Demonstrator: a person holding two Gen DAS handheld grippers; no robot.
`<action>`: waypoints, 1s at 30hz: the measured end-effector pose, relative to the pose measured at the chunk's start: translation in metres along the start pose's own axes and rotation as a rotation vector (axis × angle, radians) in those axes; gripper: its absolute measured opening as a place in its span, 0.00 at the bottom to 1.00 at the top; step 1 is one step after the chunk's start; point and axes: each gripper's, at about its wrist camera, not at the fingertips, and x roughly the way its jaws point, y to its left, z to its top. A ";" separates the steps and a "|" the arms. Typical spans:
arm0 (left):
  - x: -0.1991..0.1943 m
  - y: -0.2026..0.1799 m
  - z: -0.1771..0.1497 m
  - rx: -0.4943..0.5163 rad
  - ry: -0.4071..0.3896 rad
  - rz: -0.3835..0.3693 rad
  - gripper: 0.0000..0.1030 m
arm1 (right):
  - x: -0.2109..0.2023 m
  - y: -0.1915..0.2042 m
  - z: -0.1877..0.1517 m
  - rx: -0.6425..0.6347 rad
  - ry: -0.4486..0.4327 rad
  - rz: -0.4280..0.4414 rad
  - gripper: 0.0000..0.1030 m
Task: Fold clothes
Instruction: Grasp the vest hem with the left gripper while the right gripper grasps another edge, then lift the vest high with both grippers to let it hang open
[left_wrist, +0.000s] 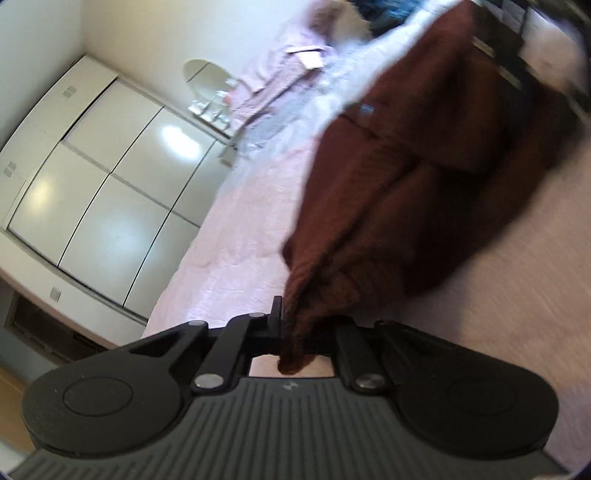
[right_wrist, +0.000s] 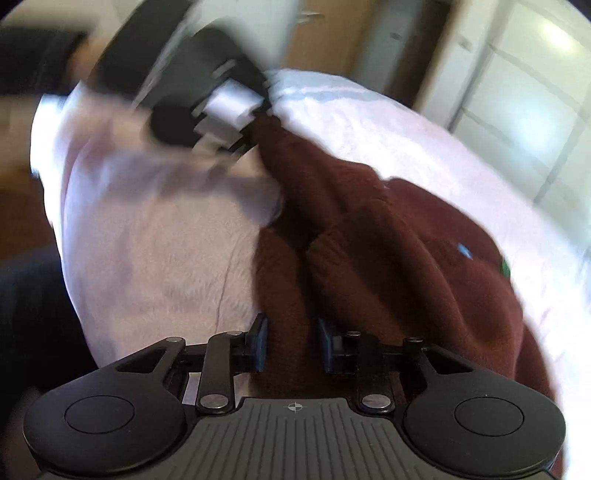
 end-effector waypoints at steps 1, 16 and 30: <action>0.000 0.008 0.005 -0.016 0.000 0.009 0.05 | 0.003 0.008 0.001 -0.046 0.005 -0.008 0.27; -0.108 0.062 0.067 0.055 -0.074 0.113 0.05 | -0.203 -0.061 0.011 0.108 -0.273 -0.355 0.01; -0.141 -0.052 0.034 0.222 0.039 -0.169 0.05 | -0.177 0.006 -0.074 0.185 -0.096 -0.145 0.01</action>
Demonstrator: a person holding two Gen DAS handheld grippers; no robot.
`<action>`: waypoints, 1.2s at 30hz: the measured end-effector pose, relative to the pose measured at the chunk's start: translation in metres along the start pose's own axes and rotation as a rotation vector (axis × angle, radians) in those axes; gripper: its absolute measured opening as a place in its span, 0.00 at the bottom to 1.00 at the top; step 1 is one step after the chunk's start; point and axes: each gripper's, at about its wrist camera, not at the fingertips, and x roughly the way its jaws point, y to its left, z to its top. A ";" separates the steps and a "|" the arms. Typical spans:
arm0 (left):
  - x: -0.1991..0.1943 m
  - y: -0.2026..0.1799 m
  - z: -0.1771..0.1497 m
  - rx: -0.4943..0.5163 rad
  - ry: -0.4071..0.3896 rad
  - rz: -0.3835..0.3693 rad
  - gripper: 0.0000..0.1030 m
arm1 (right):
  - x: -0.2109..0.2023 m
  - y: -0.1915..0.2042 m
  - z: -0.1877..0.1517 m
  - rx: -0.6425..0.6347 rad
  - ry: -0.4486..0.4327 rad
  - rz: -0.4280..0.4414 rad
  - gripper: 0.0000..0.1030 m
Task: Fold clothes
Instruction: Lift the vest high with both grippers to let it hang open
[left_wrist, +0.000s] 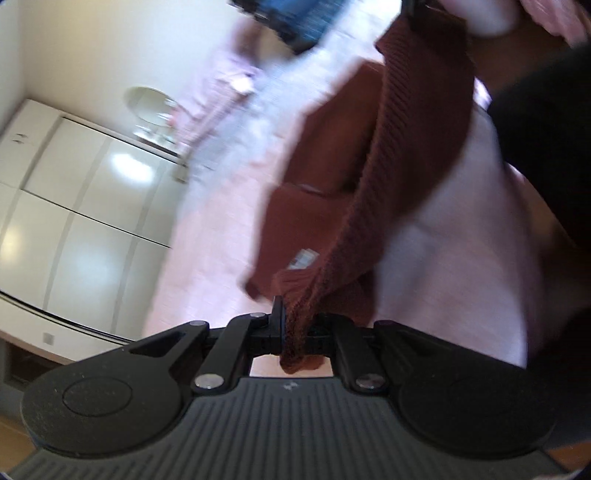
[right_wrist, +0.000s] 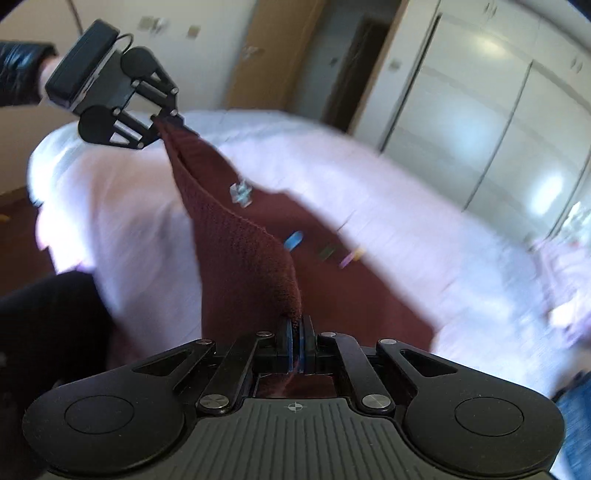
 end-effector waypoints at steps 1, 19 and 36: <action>0.003 -0.009 -0.005 -0.004 0.009 -0.017 0.05 | 0.006 0.008 -0.011 0.005 0.023 0.027 0.01; 0.012 -0.002 -0.016 -0.145 0.001 -0.036 0.05 | 0.097 0.116 -0.061 -0.351 0.100 0.046 0.73; 0.055 -0.031 -0.016 -0.075 -0.009 0.102 0.26 | -0.011 0.043 -0.006 -0.160 -0.030 -0.062 0.01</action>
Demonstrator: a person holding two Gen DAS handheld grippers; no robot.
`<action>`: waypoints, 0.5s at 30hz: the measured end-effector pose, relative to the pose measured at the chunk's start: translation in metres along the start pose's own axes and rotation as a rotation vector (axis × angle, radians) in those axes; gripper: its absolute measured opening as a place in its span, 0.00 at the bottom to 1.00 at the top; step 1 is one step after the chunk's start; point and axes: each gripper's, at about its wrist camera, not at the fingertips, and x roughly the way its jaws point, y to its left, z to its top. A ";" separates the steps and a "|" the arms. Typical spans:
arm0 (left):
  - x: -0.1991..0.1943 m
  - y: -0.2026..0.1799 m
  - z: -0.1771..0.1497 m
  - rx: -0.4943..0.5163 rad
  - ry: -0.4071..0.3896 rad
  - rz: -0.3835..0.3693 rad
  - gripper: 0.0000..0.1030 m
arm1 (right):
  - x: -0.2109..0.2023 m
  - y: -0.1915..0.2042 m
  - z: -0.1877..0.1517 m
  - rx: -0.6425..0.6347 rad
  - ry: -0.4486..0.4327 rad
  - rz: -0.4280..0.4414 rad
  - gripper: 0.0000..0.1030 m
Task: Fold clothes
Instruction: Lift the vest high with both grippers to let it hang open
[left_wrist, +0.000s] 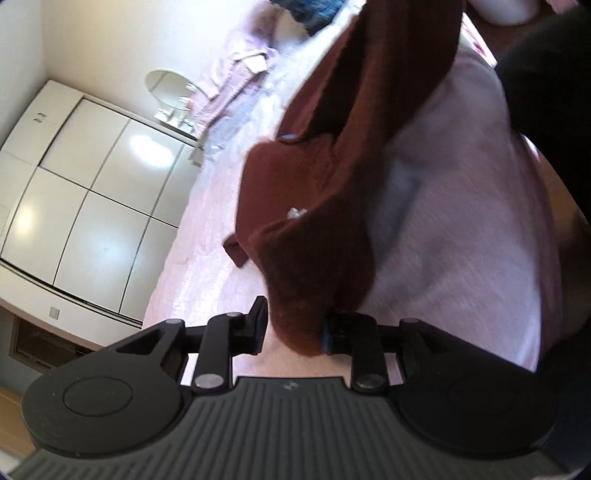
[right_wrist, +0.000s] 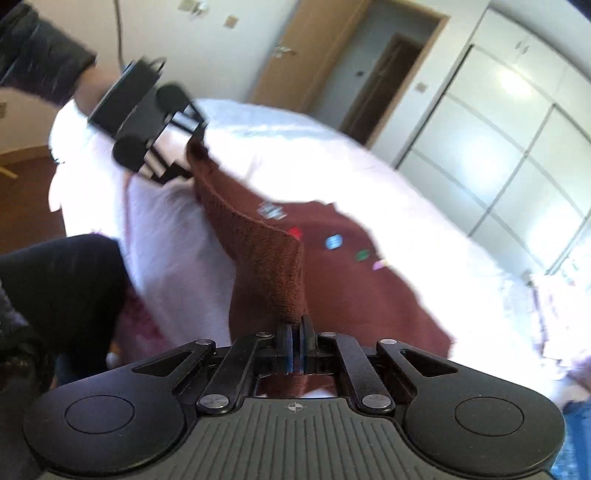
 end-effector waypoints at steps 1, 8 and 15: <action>0.002 0.003 0.004 -0.010 -0.010 -0.001 0.25 | -0.003 -0.006 0.004 -0.005 -0.010 -0.019 0.01; -0.012 0.056 0.038 -0.072 -0.100 -0.022 0.04 | -0.022 -0.050 0.037 -0.047 -0.085 -0.159 0.01; -0.042 0.186 0.088 -0.097 -0.152 0.277 0.04 | -0.044 -0.094 0.073 -0.090 -0.173 -0.308 0.01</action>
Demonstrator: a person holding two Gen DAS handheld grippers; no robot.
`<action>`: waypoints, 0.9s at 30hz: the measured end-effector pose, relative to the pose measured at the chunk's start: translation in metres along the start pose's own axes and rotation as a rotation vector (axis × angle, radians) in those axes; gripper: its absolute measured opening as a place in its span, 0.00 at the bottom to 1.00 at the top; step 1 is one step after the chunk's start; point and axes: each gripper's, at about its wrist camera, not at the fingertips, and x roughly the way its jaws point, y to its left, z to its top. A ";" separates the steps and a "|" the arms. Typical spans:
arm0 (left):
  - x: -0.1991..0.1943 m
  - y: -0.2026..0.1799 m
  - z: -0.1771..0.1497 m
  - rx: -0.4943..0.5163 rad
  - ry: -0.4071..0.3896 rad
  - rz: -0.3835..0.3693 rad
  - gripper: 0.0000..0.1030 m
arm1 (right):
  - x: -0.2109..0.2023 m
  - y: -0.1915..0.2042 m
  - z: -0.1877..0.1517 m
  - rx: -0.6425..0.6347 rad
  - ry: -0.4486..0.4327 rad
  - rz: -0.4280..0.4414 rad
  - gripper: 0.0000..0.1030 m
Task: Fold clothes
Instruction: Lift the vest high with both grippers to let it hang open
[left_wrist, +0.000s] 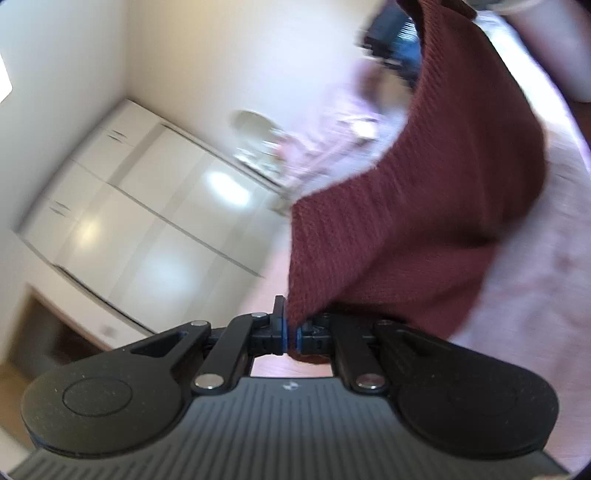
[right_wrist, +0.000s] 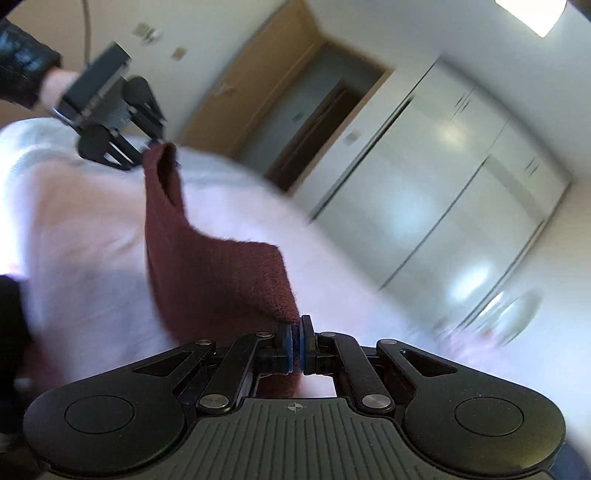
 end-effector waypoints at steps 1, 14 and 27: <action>-0.002 0.016 0.011 0.004 -0.014 0.042 0.04 | -0.003 -0.009 0.010 -0.004 -0.027 -0.032 0.01; -0.021 0.031 0.044 0.119 0.042 0.026 0.04 | 0.015 -0.055 0.055 -0.018 -0.150 -0.141 0.01; 0.163 0.109 -0.030 -0.033 0.129 0.245 0.05 | 0.247 -0.123 0.069 -0.026 -0.138 -0.157 0.01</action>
